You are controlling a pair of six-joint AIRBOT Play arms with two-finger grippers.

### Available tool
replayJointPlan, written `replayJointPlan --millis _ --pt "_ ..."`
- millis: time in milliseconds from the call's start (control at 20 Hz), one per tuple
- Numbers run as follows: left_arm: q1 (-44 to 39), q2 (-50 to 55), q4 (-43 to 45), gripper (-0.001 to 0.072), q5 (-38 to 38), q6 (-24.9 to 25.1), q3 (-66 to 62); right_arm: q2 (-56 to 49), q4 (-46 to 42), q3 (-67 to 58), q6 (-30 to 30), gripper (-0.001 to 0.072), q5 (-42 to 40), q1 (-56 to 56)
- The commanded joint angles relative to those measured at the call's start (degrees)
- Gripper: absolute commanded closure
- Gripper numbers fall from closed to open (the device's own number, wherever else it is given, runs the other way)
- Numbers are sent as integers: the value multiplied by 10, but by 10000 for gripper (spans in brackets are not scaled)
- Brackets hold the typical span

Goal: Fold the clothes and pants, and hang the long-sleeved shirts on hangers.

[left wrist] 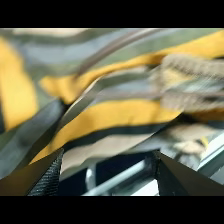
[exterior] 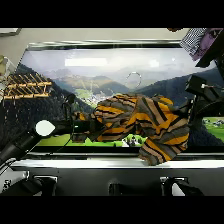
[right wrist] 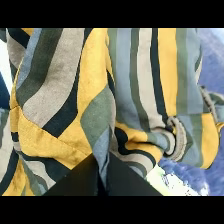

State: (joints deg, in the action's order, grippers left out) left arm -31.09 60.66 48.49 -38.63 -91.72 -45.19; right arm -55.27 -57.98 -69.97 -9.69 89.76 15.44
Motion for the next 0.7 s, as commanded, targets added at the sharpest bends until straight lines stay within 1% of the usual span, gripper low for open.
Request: replayJointPlan --millis 0,50,250,400,500,650 --pt "-63 30 134 104 43 -130 -56 8 6 0 -11 697 3 0" --pt "-78 49 161 104 42 -151 -71 8 5 0 -12 696 1 0" --pt "-120 117 172 105 48 -162 -113 8 6 0 -12 696 -3 0" --pt "-133 145 172 109 103 -194 -119 8 10 0 -12 696 -3 0" --pt "-135 157 172 109 122 -193 -123 8 10 0 -13 695 -3 0" --pt "-134 173 172 110 125 -193 -133 8 10 0 -17 695 -7 0"
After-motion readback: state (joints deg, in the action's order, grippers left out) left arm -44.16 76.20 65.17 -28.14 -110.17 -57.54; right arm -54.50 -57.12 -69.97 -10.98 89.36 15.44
